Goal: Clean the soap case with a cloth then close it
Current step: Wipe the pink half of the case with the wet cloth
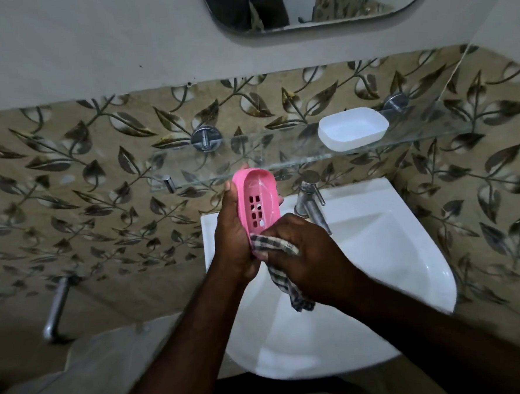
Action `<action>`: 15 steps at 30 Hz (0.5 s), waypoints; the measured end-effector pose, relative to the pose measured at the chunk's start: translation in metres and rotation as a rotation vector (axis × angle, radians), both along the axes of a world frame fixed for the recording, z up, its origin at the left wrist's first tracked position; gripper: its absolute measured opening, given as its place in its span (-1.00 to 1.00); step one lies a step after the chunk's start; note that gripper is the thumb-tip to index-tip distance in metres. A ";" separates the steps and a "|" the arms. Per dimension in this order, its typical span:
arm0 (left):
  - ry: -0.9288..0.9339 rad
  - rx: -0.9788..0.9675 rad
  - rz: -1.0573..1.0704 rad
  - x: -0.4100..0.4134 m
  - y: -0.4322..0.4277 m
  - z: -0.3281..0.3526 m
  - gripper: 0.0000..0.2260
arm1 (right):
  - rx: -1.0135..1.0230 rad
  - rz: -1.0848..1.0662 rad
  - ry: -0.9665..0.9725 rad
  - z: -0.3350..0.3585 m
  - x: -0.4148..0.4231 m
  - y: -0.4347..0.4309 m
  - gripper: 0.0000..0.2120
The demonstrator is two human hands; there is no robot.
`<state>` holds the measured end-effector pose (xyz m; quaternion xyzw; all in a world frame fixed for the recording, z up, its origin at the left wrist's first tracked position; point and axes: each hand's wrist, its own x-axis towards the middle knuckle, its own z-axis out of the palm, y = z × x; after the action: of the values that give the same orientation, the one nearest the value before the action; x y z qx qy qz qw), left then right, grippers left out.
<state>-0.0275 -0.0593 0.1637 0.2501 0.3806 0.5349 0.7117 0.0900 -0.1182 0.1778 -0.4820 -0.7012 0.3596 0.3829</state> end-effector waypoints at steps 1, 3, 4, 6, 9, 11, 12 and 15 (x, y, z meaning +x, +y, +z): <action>-0.013 0.001 0.002 -0.003 0.001 0.000 -0.53 | 0.057 0.017 -0.075 0.001 0.002 -0.002 -0.87; -0.023 -0.031 -0.010 -0.008 0.003 -0.001 -0.56 | 0.137 0.030 -0.350 -0.001 0.013 0.000 -0.78; -0.009 -0.056 -0.016 -0.009 0.004 -0.003 -0.53 | 0.126 0.011 -0.420 -0.002 0.017 0.004 -0.72; 0.015 -0.083 -0.030 -0.009 0.002 -0.004 -0.43 | 0.091 0.000 -0.375 -0.001 0.016 0.008 -0.76; 0.004 -0.069 -0.041 -0.008 0.000 -0.001 -0.40 | 0.102 -0.002 -0.197 0.001 0.000 0.004 -0.90; -0.025 -0.069 -0.036 -0.011 -0.001 0.000 -0.42 | 0.125 0.020 -0.122 0.003 -0.003 -0.004 -0.93; -0.018 -0.085 -0.038 -0.013 -0.001 0.000 -0.39 | 0.158 0.036 -0.181 0.003 0.000 -0.005 -0.89; 0.001 -0.136 -0.053 -0.013 -0.002 -0.001 -0.28 | 0.225 0.043 -0.527 -0.006 0.017 0.003 -0.77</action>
<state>-0.0409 -0.0611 0.1627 0.2114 0.4096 0.4885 0.7409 0.1068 -0.1153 0.1721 -0.4984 -0.8220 0.1499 0.2311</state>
